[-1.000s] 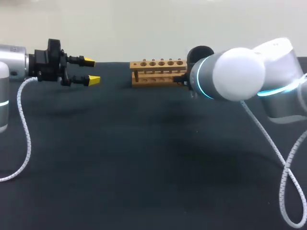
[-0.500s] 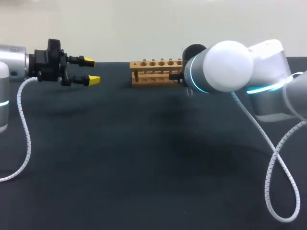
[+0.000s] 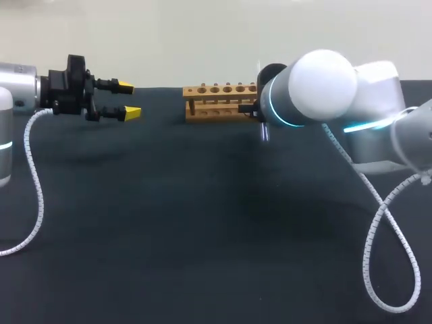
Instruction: Grasp the test tube, adjust it, and insert it.
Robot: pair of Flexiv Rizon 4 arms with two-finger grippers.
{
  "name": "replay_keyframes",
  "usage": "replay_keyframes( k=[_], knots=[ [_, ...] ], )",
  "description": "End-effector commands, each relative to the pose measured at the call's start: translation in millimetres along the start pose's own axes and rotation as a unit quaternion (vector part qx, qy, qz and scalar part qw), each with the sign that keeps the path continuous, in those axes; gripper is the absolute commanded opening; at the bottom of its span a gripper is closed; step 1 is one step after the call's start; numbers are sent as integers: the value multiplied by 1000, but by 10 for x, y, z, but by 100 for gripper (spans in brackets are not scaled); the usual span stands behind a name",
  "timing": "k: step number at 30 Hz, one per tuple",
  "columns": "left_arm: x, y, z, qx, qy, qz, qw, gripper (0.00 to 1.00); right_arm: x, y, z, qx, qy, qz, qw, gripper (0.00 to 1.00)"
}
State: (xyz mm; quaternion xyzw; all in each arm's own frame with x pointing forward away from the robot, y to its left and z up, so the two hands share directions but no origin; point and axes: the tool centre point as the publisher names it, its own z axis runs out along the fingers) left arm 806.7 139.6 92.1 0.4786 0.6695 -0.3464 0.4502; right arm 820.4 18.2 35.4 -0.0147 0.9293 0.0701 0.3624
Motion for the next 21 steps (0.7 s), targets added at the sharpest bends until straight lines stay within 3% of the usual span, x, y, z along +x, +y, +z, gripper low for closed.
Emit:
replay_keyframes(
  k=[1, 21],
  knots=[
    [12, -5, -1, -1, -2, 1, 1000, 100, -20, -8, 73, -3, 14, 1, 1000, 0],
    [12, -5, -1, -1, -2, 1, 1000, 100, 73, -27, 147, -18, 46, 15, 999, 0]
  ],
)
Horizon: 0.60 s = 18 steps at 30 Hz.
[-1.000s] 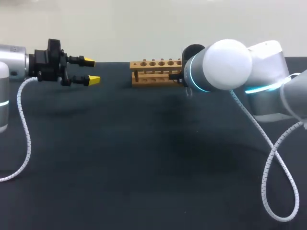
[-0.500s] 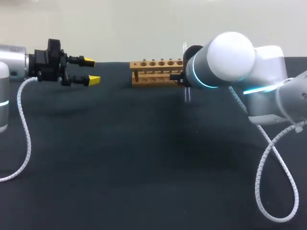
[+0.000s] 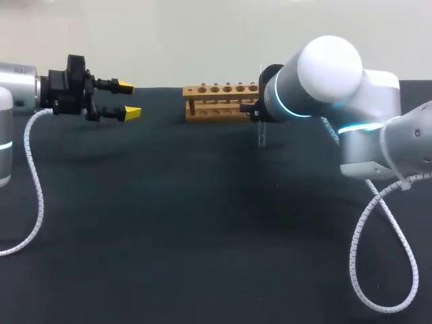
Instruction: Grasp the test tube, adjust it, and insert it.
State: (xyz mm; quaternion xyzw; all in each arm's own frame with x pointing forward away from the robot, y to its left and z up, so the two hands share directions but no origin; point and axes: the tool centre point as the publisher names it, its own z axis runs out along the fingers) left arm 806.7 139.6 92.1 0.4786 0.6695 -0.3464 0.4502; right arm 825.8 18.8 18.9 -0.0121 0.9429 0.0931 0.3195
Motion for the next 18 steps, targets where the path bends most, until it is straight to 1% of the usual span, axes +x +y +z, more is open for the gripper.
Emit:
replay_keyframes(
  k=[1, 7, 14, 18],
  knots=[
    [12, -5, -1, -1, -2, 1, 1000, 100, 6, -12, -31, 3, 0, 3, 1000, 0],
    [12, -5, -1, -1, -2, 1, 1000, 100, 11, 5, -260, 2, -23, 16, 1000, 0],
    [12, -5, -1, -1, -2, 1, 1000, 100, 31, 45, -653, -5, -49, 32, 998, 0],
    [12, -5, -1, -1, -2, 1, 1000, 100, 38, 77, -881, -9, -54, 30, 998, 0]
  ],
)
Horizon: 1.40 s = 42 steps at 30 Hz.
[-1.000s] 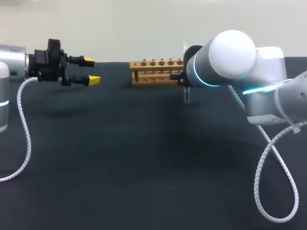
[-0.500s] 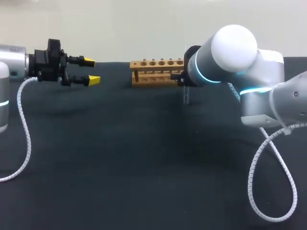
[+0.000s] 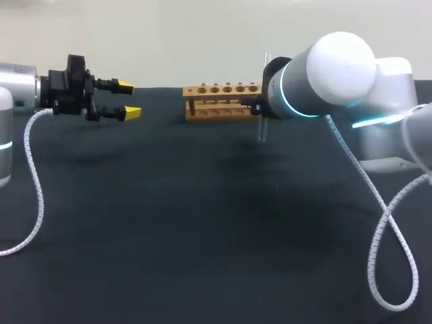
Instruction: Grasp the test tube, adjust it, and insert it.
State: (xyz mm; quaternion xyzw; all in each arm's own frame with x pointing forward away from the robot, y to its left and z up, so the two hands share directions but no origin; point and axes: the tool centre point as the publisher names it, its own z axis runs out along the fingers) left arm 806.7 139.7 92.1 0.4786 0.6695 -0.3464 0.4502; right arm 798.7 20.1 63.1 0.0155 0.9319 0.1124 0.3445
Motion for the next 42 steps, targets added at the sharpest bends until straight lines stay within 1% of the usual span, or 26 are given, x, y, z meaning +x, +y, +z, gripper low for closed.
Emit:
replay_keyframes(
  k=[1, 7, 13, 19, 24, 42],
  knots=[
    [12, -5, -1, -1, -2, 1, 1000, 100, 63, -25, -432, 0, -24, 0, 1000, 0],
    [12, -5, -1, -1, -2, 1, 1000, 100, 35, -22, -682, -2, -31, -6, 1000, 0],
    [12, -5, -1, -1, -2, 1, 1000, 100, 16, -27, -798, -5, -34, -9, 999, 0],
    [12, -5, -1, -1, -2, 1, 1000, 100, 14, -39, -810, -10, -30, -13, 999, 0],
    [12, -5, -1, -1, -2, 1, 1000, 100, 6, -25, -793, -28, -18, -16, 999, 0],
    [12, -5, -1, -1, -2, 1, 1000, 100, 6, -25, -793, -28, -18, -16, 999, 0]
  ],
)
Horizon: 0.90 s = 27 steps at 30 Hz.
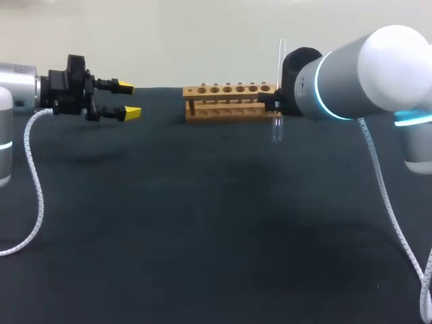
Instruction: Grasp the test tube, adjust it, and insert it.
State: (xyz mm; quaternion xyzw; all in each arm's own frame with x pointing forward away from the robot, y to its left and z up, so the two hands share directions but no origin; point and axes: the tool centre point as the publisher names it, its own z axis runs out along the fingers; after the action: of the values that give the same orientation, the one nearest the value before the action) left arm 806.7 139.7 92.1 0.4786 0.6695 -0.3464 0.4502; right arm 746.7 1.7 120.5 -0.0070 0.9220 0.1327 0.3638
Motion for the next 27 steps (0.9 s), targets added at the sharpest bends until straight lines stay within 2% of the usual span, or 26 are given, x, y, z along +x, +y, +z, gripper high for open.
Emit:
replay_keyframes(
  k=[1, 8, 18, 27],
  knots=[
    [12, -5, -1, -1, -2, 1, 1000, 100, -4, 2, 3, 0, 0, 0, 1000, 0],
    [12, -5, -1, -1, -2, 1, 1000, 100, -4, 2, 3, 0, 0, 0, 1000, 0],
    [12, -5, -1, -1, -2, 1, 1000, 100, -266, 86, 106, 9, -124, 4, 992, 0],
    [12, -5, -1, -1, -2, 1, 1000, 100, -446, 149, 169, 8, -183, -1, 983, 0]
  ],
)
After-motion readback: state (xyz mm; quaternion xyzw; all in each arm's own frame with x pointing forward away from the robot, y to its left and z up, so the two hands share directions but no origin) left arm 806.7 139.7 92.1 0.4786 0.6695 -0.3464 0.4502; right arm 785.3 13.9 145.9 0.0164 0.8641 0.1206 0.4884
